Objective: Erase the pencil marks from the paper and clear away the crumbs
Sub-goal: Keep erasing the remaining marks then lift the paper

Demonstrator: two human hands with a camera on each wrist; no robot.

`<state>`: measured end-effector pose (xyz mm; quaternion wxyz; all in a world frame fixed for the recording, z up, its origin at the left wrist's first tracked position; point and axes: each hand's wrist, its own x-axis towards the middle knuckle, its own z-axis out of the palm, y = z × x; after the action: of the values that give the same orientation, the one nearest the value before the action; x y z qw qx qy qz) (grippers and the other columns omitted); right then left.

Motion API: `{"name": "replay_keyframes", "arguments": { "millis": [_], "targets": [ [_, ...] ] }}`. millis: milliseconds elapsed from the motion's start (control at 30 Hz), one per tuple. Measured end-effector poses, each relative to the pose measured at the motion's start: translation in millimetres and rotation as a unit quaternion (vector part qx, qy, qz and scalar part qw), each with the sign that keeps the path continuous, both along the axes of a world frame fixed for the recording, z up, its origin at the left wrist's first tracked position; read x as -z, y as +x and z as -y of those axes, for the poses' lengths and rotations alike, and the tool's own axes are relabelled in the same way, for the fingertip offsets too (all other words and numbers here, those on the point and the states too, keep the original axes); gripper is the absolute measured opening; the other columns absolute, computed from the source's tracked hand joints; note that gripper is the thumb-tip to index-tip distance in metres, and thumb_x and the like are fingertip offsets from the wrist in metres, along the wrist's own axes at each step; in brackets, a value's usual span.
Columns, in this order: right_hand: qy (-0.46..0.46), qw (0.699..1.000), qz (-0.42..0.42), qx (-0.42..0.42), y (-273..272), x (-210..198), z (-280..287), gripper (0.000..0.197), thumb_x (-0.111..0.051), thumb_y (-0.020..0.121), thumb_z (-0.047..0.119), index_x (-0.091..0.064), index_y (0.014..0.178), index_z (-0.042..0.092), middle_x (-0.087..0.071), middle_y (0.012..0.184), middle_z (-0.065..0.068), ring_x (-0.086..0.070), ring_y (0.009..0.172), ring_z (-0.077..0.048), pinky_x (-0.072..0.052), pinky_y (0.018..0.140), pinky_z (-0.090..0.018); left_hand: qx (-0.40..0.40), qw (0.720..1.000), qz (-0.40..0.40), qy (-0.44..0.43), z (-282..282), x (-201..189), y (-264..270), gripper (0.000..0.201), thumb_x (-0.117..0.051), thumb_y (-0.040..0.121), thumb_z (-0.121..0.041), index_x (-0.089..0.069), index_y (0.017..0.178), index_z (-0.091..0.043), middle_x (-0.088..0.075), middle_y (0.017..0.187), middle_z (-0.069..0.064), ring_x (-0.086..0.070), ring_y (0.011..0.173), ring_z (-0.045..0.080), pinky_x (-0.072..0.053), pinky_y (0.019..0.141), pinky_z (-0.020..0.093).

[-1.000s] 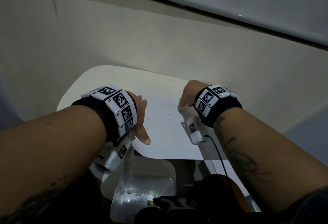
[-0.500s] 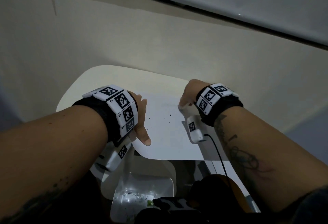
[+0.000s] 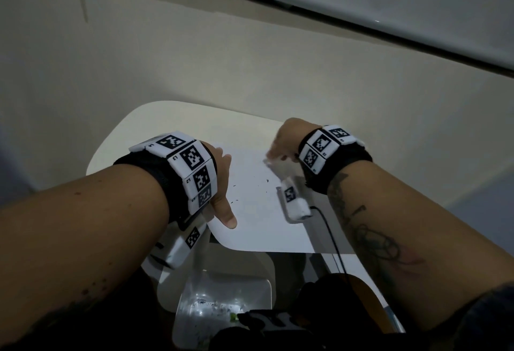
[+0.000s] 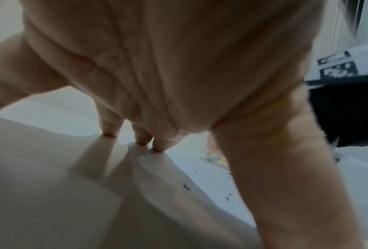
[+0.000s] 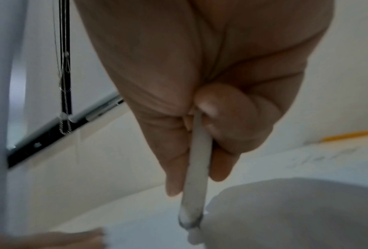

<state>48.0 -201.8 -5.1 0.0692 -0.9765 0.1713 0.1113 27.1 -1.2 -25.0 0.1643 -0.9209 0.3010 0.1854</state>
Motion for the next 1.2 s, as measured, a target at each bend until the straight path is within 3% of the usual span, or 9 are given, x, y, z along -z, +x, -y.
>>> {"name": "replay_keyframes", "arguments": {
  "millis": [100,267,433,567,700,767,900,1033,1200],
  "targets": [
    [0.085,0.996,-0.007,-0.023,1.3,-1.6,-34.1,0.02,-0.078,0.08,0.033,-0.07,0.083,0.016,-0.067,0.069,0.004,-0.057,0.05,-0.01,-0.045,0.046,-0.014,-0.004,1.0,-0.005,0.009,-0.2,0.5,0.0,0.148,-0.064,0.039,-0.093,-0.015,0.154,-0.014,-0.024,0.159,0.008,-0.035,0.139,0.035,-0.035,0.105,0.047],
    [0.013,0.999,0.019,0.025,2.5,12.0,-9.6,0.064,-0.079,0.04,0.069,-0.07,0.072,0.014,-0.072,0.066,0.001,-0.07,0.062,-0.026,-0.061,0.072,-0.047,0.005,1.0,0.004,0.014,-0.7,-0.1,-2.4,0.145,-0.064,0.05,-0.09,-0.001,0.156,-0.013,-0.014,0.162,0.009,-0.027,0.144,0.035,-0.031,0.109,0.048],
    [-0.028,0.999,-0.002,0.021,6.2,6.6,6.7,0.046,-0.08,0.061,0.055,-0.071,0.083,0.016,-0.074,0.094,0.001,-0.07,0.078,-0.023,-0.055,0.076,-0.037,0.004,1.0,-0.005,0.02,-0.6,-4.4,-5.3,0.138,-0.066,0.06,-0.083,0.003,0.156,-0.012,-0.008,0.163,0.008,-0.019,0.147,0.034,-0.026,0.112,0.049],
    [0.038,0.999,0.004,-0.022,11.2,11.1,-28.0,0.038,-0.081,0.072,0.045,-0.072,0.079,0.009,-0.071,0.076,-0.007,-0.057,0.059,-0.024,-0.051,0.061,-0.033,-0.004,1.0,-0.003,-0.006,-1.0,-1.0,-1.1,0.133,-0.07,0.053,-0.084,-0.018,0.153,-0.012,-0.026,0.157,0.009,-0.034,0.14,0.035,-0.033,0.107,0.047],
    [-0.015,1.0,-0.012,0.019,17.1,17.8,-1.7,0.066,-0.075,0.04,0.072,-0.069,0.063,0.011,-0.07,0.057,0.0,-0.071,0.061,-0.026,-0.06,0.067,-0.039,-0.001,1.0,-0.004,0.012,-1.4,-2.5,-4.9,0.144,-0.066,0.053,-0.088,0.002,0.157,-0.014,-0.009,0.164,0.007,-0.022,0.146,0.034,-0.027,0.112,0.048],
    [-0.035,0.997,-0.051,0.05,23.1,22.7,19.4,0.059,-0.078,0.048,0.068,-0.073,0.071,0.014,-0.076,0.075,-0.002,-0.073,0.074,-0.028,-0.06,0.074,-0.045,-0.001,1.0,-0.005,0.016,-0.8,-2.8,-5.3,0.142,-0.065,0.056,-0.086,0.007,0.156,-0.015,-0.002,0.165,0.007,-0.016,0.148,0.034,-0.024,0.114,0.048],
    [-0.106,0.994,0.015,-0.018,17.6,23.3,17.1,0.055,-0.074,0.072,0.056,-0.069,0.117,0.025,-0.065,0.129,0.007,-0.07,0.099,-0.019,-0.057,0.078,-0.035,0.012,1.0,0.007,0.01,0.5,-0.1,-2.0,0.137,-0.066,0.048,-0.089,-0.02,0.152,-0.013,-0.029,0.156,0.006,-0.038,0.137,0.033,-0.035,0.105,0.045],
    [0.066,0.998,-0.001,-0.02,11.1,9.9,-32.3,0.037,-0.081,0.077,0.038,-0.075,0.093,0.005,-0.074,0.09,-0.007,-0.056,0.06,-0.021,-0.047,0.063,-0.028,0.0,1.0,0.001,0.001,-1.0,2.9,1.1,0.146,-0.064,0.041,-0.093,-0.012,0.155,-0.016,-0.022,0.159,0.006,-0.033,0.14,0.033,-0.033,0.107,0.046],
    [0.015,0.998,0.001,0.059,14.3,15.2,2.7,0.048,-0.082,0.053,0.062,-0.069,0.058,0.016,-0.068,0.054,0.002,-0.067,0.051,-0.022,-0.056,0.063,-0.035,0.002,1.0,-0.006,0.01,-2.3,1.3,-0.9,0.146,-0.065,0.053,-0.088,0.01,0.155,-0.015,0.001,0.165,0.007,-0.015,0.148,0.035,-0.022,0.115,0.049]
  ]
}}
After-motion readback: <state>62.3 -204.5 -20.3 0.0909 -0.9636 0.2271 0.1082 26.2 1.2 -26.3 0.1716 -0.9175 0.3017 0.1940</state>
